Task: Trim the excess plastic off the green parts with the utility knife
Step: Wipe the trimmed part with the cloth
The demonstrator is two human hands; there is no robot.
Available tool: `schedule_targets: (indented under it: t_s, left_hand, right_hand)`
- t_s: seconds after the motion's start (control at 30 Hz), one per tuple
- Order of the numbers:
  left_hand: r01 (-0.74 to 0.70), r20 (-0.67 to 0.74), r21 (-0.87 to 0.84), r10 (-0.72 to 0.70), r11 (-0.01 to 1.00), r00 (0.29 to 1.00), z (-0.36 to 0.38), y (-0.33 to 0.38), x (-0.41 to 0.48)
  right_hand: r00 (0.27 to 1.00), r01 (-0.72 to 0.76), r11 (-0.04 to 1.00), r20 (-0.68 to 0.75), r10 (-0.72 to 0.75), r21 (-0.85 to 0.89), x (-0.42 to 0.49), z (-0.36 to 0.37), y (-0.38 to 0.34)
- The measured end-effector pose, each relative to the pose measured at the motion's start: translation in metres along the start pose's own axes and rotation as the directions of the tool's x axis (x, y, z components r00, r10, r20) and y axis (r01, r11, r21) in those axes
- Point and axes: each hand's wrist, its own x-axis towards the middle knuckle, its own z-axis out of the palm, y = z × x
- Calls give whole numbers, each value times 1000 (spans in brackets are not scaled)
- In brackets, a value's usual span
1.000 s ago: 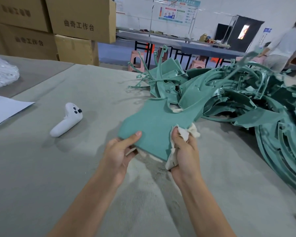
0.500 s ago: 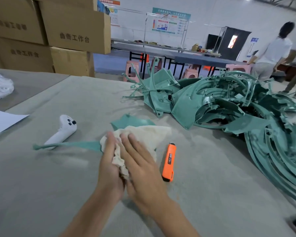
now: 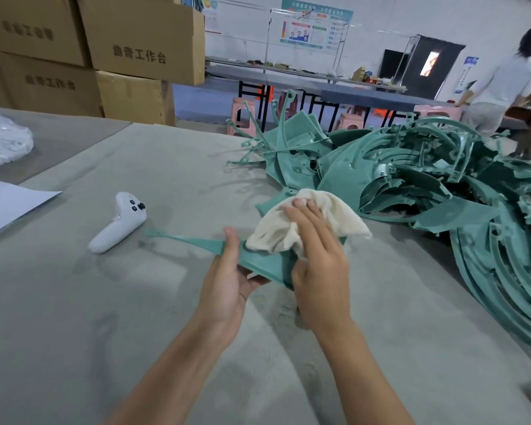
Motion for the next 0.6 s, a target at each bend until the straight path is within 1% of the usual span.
schedule_targets:
  t_s: [0.07, 0.1, 0.17, 0.23, 0.27, 0.3, 0.33, 0.37, 0.4, 0.43, 0.47, 0.5, 0.53, 0.57, 0.6]
  left_hand:
    - [-54, 18, 158, 51, 986, 999, 2, -6, -3]
    - [-70, 28, 205, 65, 976, 997, 2, -8, -4]
    - [-91, 20, 260, 88, 961, 996, -1, -14, -3]
    - [-83, -24, 343, 97, 936, 995, -5, -18, -1]
    - [-82, -35, 385, 103, 919, 994, -6, -18, 0]
    - [-89, -30, 403, 110, 911, 993, -7, -18, 1]
    - [-88, -24, 401, 106, 912, 994, -7, -17, 1]
    - [-71, -29, 392, 89, 917, 996, -7, -15, 1]
    - [-50, -46, 374, 73, 926, 996, -6, -13, 1]
    - [-40, -64, 347, 66, 937, 996, -7, -11, 3]
    - [-44, -70, 317, 69, 947, 995, -8, -11, 4]
    - [-55, -66, 286, 77, 957, 995, -8, -10, 4]
    - [-71, -58, 252, 88, 965, 994, -6, -10, 3]
    - [-90, -55, 204, 103, 975, 993, -5, -9, 2]
    - [-103, -64, 144, 113, 984, 992, -4, -8, 1]
  right_hand:
    - [994, -13, 1000, -105, 15, 18, -2, -2, 1]
    - [991, 2, 1000, -131, 2, 30, -4, -3, -1]
    - [993, 69, 991, -106, -57, 113, -6, -2, -9]
    - [993, 113, 958, -53, -103, 264, -11, 1, -22]
    - [995, 89, 937, -77, -67, 338, -12, 2, -28]
    - [989, 48, 914, -147, 14, 404, -10, 2, -32]
    - [960, 12, 888, -254, 119, 460, -6, 1, -33]
    - [904, -16, 864, -362, 229, 504, -2, -2, -30]
    - [841, -39, 847, -440, 314, 530, 3, -7, -24]
    - [807, -69, 852, -473, 353, 518, 5, -12, -16]
    - [819, -109, 879, -459, 344, 464, 6, -15, -10]
    - [876, -134, 908, -381, 297, 398, 4, -15, -9]
    - [945, -136, 928, -237, 227, 347, 0, -12, -12]
    - [987, -132, 943, -42, 152, 306, -7, -6, -17]
    - [988, -111, 960, 133, 79, 256, -15, 2, -22]
